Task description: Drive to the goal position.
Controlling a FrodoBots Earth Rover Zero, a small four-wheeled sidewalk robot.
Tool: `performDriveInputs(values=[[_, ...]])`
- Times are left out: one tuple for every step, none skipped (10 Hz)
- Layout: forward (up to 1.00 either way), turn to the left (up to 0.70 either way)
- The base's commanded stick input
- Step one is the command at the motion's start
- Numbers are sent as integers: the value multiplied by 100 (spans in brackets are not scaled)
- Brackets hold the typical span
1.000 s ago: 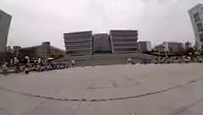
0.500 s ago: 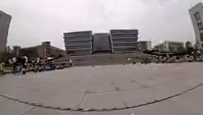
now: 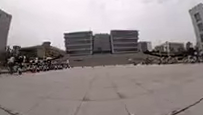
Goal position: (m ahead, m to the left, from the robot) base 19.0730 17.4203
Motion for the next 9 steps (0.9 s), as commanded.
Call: performDriveInputs(values=[[85, 0], [85, 0], [85, 0], [85, 0], [85, 0], [85, 0], [85, 0], [85, 0], [85, 0]])
